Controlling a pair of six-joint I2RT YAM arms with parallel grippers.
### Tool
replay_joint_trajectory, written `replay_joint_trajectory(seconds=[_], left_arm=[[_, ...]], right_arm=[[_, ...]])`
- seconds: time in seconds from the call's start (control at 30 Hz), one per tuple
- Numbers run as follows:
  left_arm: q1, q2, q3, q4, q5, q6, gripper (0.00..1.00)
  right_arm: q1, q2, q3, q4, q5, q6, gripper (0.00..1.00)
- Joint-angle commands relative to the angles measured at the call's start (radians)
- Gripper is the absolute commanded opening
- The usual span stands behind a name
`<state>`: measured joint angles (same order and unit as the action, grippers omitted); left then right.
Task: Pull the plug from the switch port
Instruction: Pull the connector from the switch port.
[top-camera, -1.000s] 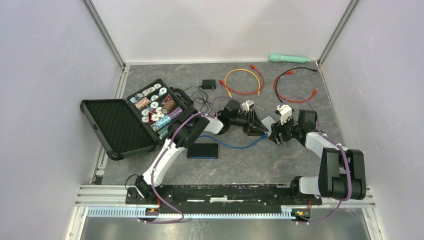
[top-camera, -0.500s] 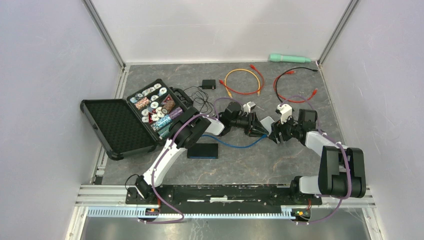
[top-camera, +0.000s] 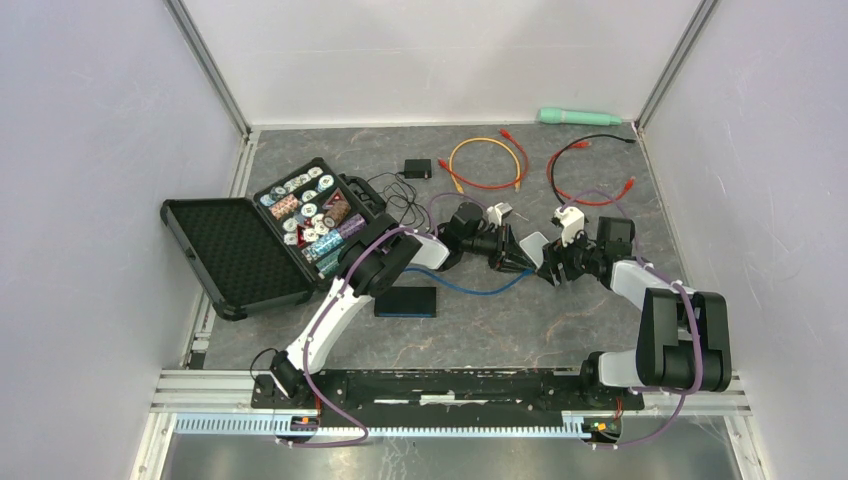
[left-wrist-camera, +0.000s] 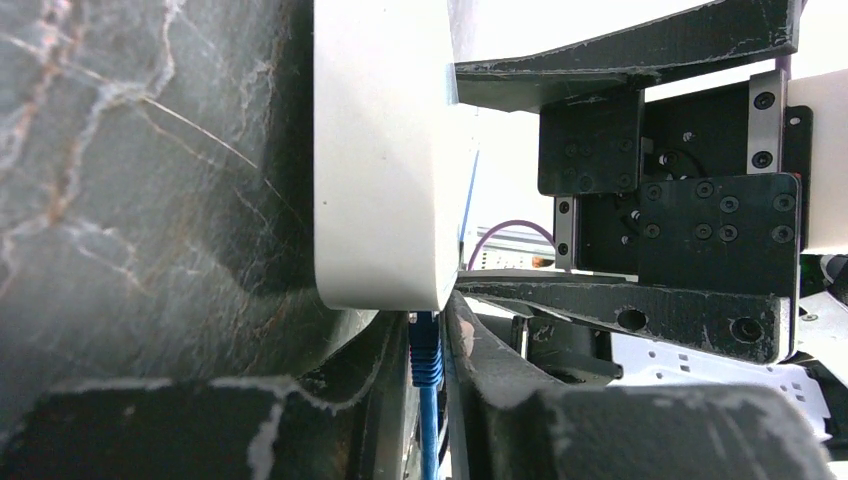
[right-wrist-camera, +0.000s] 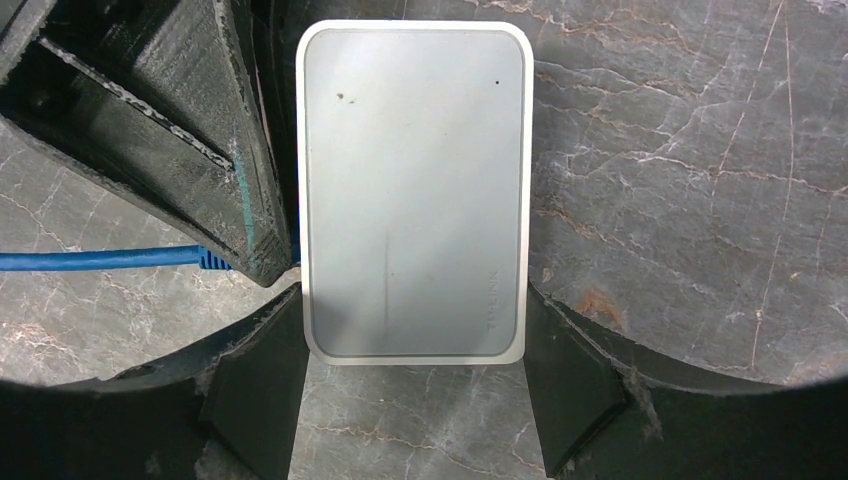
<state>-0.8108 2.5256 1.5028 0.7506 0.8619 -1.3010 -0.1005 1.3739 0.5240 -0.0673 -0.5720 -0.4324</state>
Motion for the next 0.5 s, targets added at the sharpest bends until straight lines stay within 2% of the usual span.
replay_joint_trajectory(seconds=[0.0, 0.2, 0.47], left_arm=[[-0.022, 0.027, 0.022, -0.195, -0.015, 0.066, 0.24], [-0.022, 0.031, 0.037, -0.241, -0.024, 0.083, 0.22], [-0.022, 0.04, 0.031, -0.214, -0.016, -0.017, 0.05]], right_arm=[[0.004, 0.031, 0.004, -0.019, 0.018, 0.006, 0.0], [0.004, 0.037, 0.004, -0.017, 0.023, 0.007, 0.0], [0.004, 0.018, -0.004, -0.003, 0.046, 0.014, 0.0]])
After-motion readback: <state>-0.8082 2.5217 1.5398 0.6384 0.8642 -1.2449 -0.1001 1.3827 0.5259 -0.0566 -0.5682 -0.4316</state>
